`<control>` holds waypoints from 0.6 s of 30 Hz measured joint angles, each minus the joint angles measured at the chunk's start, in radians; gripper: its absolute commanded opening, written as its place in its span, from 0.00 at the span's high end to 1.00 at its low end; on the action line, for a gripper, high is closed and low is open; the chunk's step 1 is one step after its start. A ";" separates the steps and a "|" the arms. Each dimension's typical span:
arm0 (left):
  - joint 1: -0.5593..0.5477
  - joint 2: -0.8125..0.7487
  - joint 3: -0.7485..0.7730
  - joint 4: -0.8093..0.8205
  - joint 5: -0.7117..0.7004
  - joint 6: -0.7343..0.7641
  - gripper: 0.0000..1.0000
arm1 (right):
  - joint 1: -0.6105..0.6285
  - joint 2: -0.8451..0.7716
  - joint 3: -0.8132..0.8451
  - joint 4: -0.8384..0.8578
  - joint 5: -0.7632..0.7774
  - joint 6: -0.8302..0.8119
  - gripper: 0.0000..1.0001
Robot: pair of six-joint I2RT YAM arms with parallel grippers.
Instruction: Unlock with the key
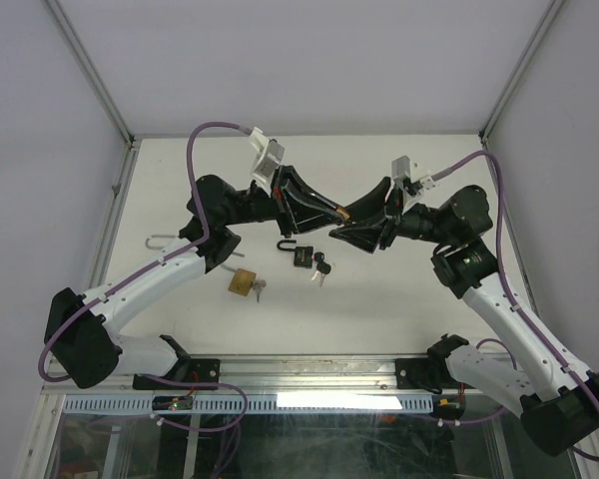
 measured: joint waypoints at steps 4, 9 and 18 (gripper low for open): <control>0.000 0.003 0.000 0.002 0.000 -0.006 1.00 | 0.000 0.000 0.000 0.015 0.001 0.010 0.75; 0.001 0.006 0.000 0.018 -0.005 -0.011 1.00 | 0.000 0.002 -0.001 0.024 0.008 0.034 0.93; -0.001 0.006 0.000 0.031 -0.026 -0.004 1.00 | -0.001 0.002 -0.002 0.042 0.029 0.082 0.85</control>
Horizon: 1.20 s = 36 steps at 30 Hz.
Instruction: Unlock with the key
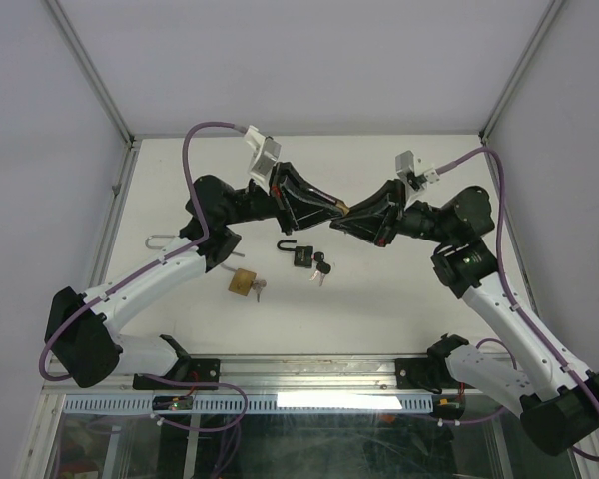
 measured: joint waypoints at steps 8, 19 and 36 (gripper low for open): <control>-0.023 0.000 0.000 0.015 -0.059 0.019 1.00 | 0.000 -0.003 -0.012 0.070 0.034 0.053 0.72; -0.038 0.000 -0.001 0.051 -0.089 0.014 1.00 | 0.000 -0.004 -0.048 0.203 0.052 0.102 1.00; -0.047 0.001 -0.002 0.048 -0.093 0.050 0.69 | 0.000 -0.013 -0.094 0.286 0.077 0.146 1.00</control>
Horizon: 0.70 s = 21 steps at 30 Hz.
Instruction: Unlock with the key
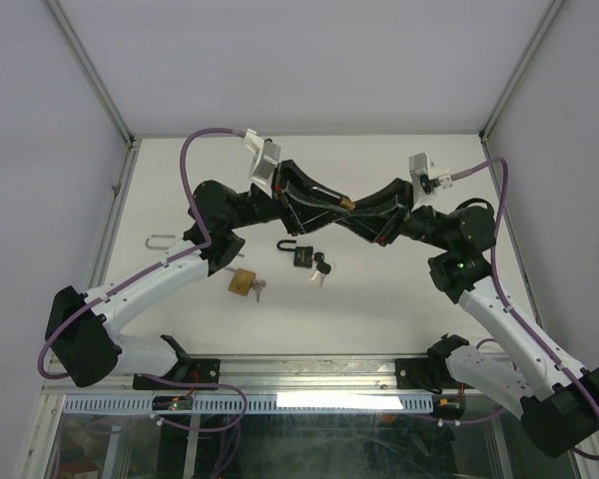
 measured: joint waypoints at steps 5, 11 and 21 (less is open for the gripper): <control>0.000 0.000 0.000 -0.003 0.013 0.006 0.53 | 0.000 0.000 -0.006 0.000 0.014 -0.001 1.00; 0.005 -0.002 0.000 0.002 0.041 0.018 0.20 | -0.005 0.000 -0.006 -0.016 0.037 -0.005 1.00; 0.039 -0.011 0.019 -0.079 0.151 0.111 0.20 | -0.006 0.000 -0.006 -0.068 0.042 -0.013 1.00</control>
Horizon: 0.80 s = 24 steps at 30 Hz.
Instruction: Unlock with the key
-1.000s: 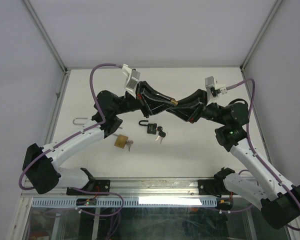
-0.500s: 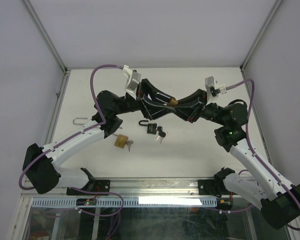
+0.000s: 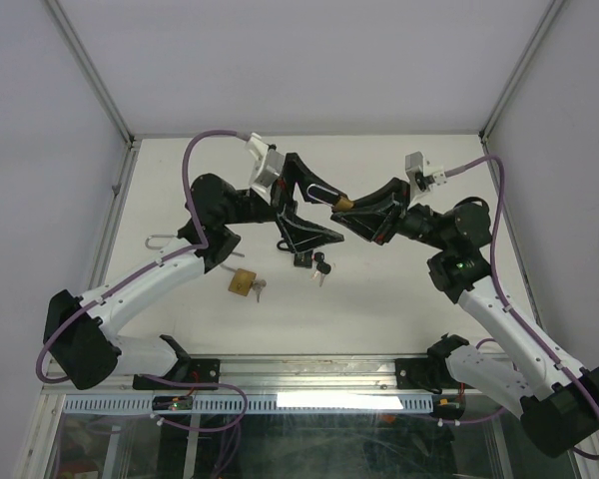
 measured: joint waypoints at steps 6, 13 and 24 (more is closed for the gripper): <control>0.058 -0.010 0.017 -0.066 0.019 0.020 0.30 | -0.003 -0.004 0.004 0.001 -0.019 -0.004 1.00; 0.104 -0.024 0.026 -0.141 0.002 0.025 0.57 | -0.005 -0.014 0.018 0.007 -0.032 -0.006 1.00; 0.104 -0.046 0.026 -0.177 0.030 0.045 0.80 | -0.008 -0.014 0.038 -0.023 -0.045 -0.016 1.00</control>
